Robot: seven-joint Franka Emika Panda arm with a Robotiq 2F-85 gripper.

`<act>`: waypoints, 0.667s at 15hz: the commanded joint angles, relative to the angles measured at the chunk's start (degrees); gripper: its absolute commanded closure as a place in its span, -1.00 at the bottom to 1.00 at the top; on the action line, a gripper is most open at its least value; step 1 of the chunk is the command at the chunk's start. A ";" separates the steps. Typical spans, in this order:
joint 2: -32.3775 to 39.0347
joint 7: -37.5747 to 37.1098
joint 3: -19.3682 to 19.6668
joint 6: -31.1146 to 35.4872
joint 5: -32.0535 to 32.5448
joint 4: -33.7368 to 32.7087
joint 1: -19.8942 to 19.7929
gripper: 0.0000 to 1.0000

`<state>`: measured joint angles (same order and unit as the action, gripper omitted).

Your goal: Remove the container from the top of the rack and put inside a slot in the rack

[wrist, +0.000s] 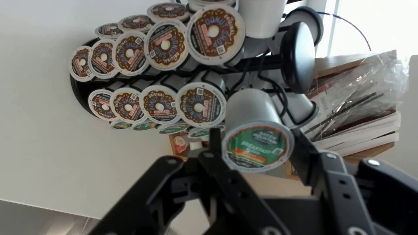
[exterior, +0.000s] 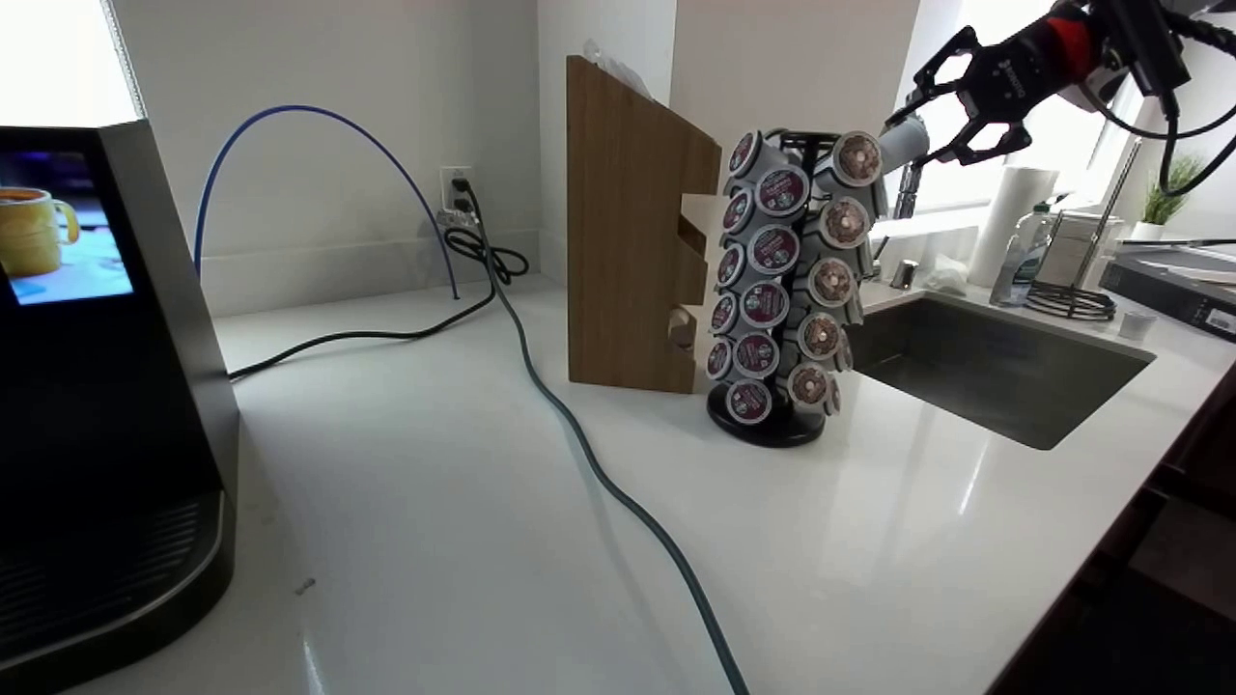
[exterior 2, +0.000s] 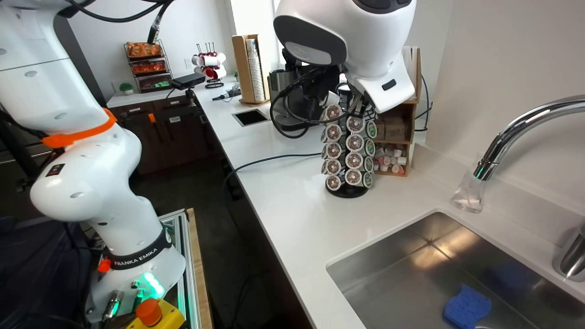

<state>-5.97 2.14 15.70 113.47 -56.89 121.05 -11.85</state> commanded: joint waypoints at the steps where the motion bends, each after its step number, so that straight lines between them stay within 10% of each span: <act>1: -0.40 2.36 -0.74 2.04 -3.64 1.68 -0.35 0.43; 10: 0.05 4.13 -1.23 4.13 -6.01 2.51 -0.21 0.43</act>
<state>-5.89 4.68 15.19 115.75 -60.24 122.16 -11.85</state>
